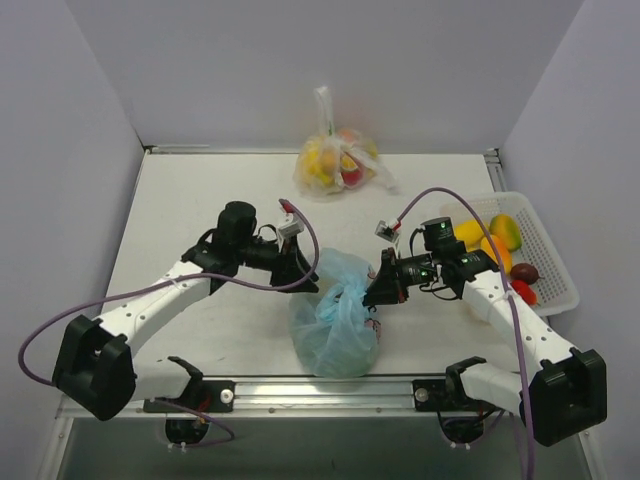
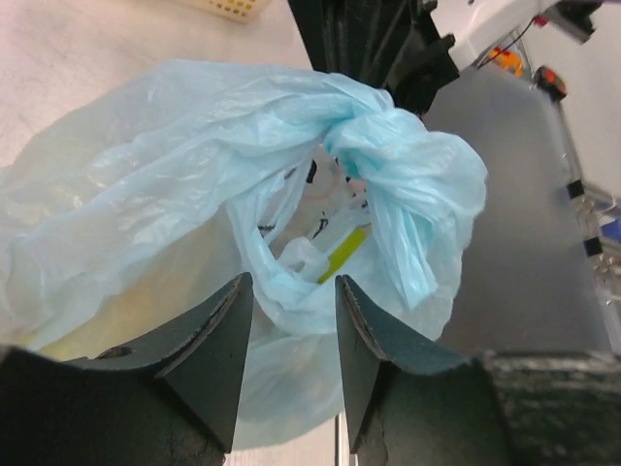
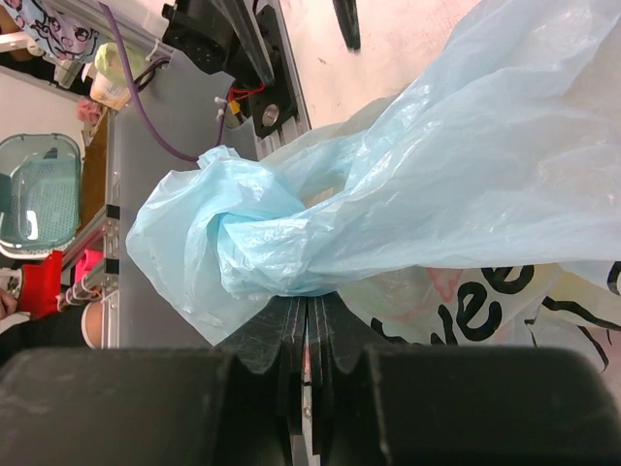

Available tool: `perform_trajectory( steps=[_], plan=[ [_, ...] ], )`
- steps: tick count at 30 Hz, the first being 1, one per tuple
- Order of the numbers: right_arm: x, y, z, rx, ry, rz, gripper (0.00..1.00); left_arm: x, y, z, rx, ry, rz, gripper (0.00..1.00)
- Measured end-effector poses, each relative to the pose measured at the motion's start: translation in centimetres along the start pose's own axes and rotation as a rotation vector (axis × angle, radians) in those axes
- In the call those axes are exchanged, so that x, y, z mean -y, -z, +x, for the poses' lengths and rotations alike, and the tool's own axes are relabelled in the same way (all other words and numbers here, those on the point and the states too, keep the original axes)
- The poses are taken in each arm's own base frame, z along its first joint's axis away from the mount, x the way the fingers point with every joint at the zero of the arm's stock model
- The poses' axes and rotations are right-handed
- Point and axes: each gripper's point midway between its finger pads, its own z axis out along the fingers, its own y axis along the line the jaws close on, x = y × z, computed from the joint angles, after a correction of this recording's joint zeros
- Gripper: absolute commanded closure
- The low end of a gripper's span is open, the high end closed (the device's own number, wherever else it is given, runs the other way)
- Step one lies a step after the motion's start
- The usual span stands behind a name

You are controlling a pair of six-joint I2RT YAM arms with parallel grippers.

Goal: Place the fake fruits into the plastic bag and tie a complex knot

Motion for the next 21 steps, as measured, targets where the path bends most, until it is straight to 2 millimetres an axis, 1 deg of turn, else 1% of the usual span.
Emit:
perform_trajectory(
  steps=[1,2,3,4,6,9,12,13,15,18,21],
  plan=[
    [0.0,0.0,0.0,-0.001,0.003,0.0,1.0,0.1,0.6,0.0,-0.029,-0.038,-0.012,0.5],
    [0.0,0.0,0.1,-0.002,0.007,0.001,1.0,0.4,1.2,0.1,-0.059,-0.069,-0.019,0.46],
    [0.1,0.0,0.1,-0.002,0.009,0.002,1.0,0.9,1.8,0.4,-0.085,-0.101,-0.021,0.44],
    [0.0,0.0,0.0,-0.003,0.011,0.002,1.0,1.6,2.4,0.8,-0.111,-0.127,-0.024,0.44],
    [0.0,0.1,-0.1,-0.005,0.023,0.005,1.0,3.1,2.9,1.7,-0.155,-0.167,-0.019,0.44],
    [0.0,0.1,-0.3,-0.012,0.044,0.016,1.0,5.4,2.5,3.4,-0.239,-0.236,0.0,0.43],
    [0.0,0.0,-0.3,-0.026,0.06,0.026,1.0,6.9,1.6,5.0,-0.321,-0.289,0.026,0.43],
    [0.0,0.0,-0.2,-0.031,0.065,0.03,1.0,7.0,1.5,5.4,-0.341,-0.296,0.024,0.43],
    [0.0,-0.1,0.0,-0.044,0.076,0.04,1.0,6.6,1.3,5.8,-0.375,-0.299,-0.004,0.43],
    [0.0,-0.3,0.3,-0.064,0.081,0.046,1.0,5.6,0.7,5.7,-0.408,-0.3,-0.051,0.43],
    [0.0,-0.4,0.6,-0.077,0.082,0.051,1.0,5.1,0.0,5.5,-0.425,-0.305,-0.079,0.43]
  ],
)
